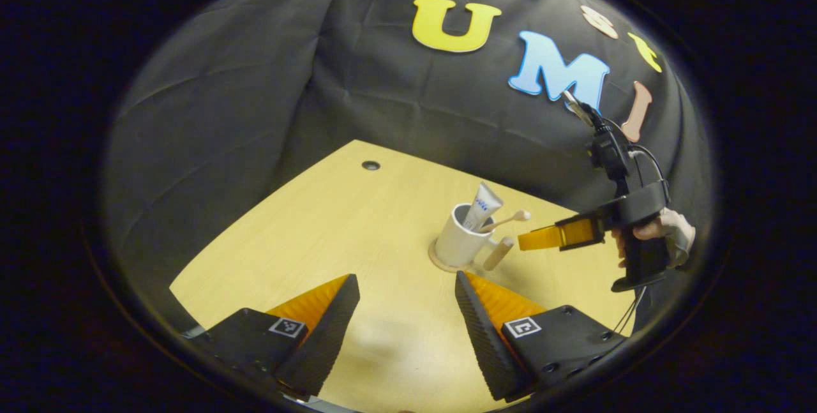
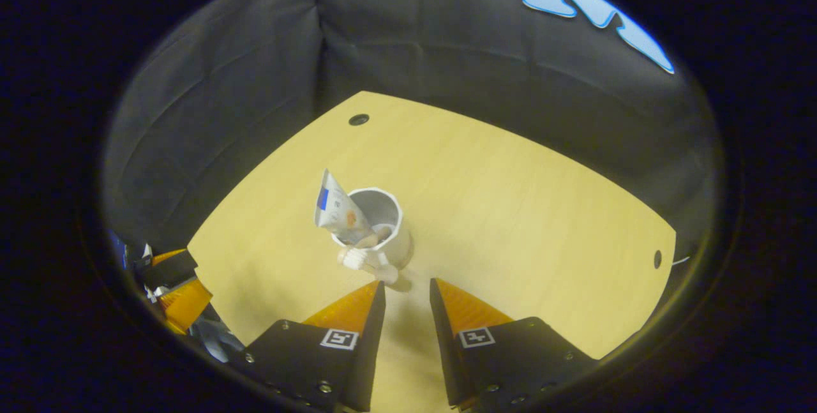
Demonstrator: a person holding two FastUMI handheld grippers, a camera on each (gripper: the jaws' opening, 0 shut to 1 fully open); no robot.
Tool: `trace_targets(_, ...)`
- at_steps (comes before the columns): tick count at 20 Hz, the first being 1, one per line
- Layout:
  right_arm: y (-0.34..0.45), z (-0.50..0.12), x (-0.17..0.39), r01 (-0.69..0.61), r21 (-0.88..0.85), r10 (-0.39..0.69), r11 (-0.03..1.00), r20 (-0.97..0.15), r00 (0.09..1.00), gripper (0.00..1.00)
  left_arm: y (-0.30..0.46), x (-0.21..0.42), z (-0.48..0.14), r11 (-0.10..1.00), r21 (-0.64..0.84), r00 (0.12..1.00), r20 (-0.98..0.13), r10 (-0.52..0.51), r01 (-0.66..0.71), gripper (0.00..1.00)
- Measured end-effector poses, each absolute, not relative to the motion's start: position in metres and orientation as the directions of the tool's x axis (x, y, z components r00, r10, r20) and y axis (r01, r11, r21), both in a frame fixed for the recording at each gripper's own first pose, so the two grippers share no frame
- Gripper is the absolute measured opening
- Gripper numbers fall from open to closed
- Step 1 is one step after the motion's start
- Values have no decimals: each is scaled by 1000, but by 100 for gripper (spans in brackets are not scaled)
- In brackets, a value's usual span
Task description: Put the toothbrush and toothpaste on the desktop into the cup, then pick up the cup and place it on the coaster on the desktop.
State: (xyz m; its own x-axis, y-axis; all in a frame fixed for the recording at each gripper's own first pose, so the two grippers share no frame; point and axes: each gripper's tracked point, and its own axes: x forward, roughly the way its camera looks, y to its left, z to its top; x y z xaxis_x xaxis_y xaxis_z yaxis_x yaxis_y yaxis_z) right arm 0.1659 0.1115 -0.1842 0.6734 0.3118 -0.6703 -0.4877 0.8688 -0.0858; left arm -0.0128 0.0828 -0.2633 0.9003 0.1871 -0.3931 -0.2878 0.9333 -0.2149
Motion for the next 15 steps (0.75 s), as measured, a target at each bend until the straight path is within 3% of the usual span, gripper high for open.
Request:
trace_targets(4, 76, -137, 152, -333, -87, 240, 939, -525, 817, 42, 70, 20, -206, 962, -176, 943, -297, 149, -208, 97)
trace_targets(6, 53, -97, 144, -241, -82, 188, 967, -408, 894, 42, 69, 34, -165, 969, -149, 961, -222, 164, -199, 100)
trace_targets(8, 32, -50, 134, -160, -65, 136, 985, -272, 953, 42, 64, 44, -121, 976, -120, 977, -138, 164, -180, 97)
trace_targets(11, 11, 10, 109, -77, -31, 74, 997, -89, 993, 43, 49, 53, -66, 985, -61, 987, -23, 158, -160, 100)
trace_targets(15, -13, 64, 68, -18, 35, 15, 999, 101, 995, 42, 17, 60, -6, 991, 36, 988, 99, 122, -126, 96)
